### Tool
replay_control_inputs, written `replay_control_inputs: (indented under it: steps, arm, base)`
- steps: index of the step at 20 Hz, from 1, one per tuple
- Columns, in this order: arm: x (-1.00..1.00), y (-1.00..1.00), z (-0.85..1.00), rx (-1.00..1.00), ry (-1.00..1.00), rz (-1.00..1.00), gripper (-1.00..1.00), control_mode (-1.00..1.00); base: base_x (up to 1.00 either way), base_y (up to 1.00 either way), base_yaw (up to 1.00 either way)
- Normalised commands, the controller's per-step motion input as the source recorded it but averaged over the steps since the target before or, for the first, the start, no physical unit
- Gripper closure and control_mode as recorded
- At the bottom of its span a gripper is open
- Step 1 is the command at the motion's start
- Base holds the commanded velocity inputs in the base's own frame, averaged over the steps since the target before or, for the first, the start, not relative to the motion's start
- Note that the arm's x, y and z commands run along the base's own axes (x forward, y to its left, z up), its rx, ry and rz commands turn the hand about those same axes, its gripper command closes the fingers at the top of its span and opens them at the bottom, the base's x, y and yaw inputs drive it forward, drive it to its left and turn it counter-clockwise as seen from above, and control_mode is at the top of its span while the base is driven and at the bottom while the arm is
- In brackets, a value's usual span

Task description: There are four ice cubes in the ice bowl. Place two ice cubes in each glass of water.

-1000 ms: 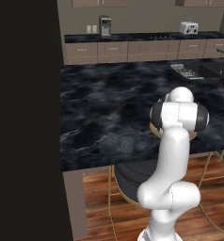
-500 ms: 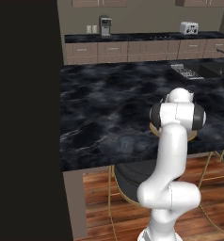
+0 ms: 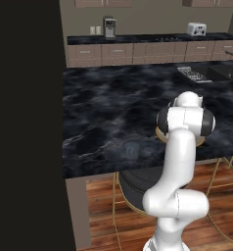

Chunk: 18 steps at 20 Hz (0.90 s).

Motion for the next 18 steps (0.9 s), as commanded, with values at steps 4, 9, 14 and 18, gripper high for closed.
replay_control_inputs:
  steps: [4,9,14,18]
  arm:
    - [-0.44,0.13,0.00,0.00,0.00,0.00,-1.00,-1.00]
    - [-0.12,0.28,-0.02,0.00,0.00,0.00,-1.00,-1.00]
    - [0.18,0.10,0.00,0.00,-0.03,0.00,-1.00,-1.00]
    - [0.00,0.00,0.00,0.00,0.00,0.00,-1.00,-1.00]
  base:
    - [0.00,0.00,0.00]
    - [0.00,0.00,0.00]
    - [0.00,0.00,0.00]
    - [0.00,0.00,0.00]
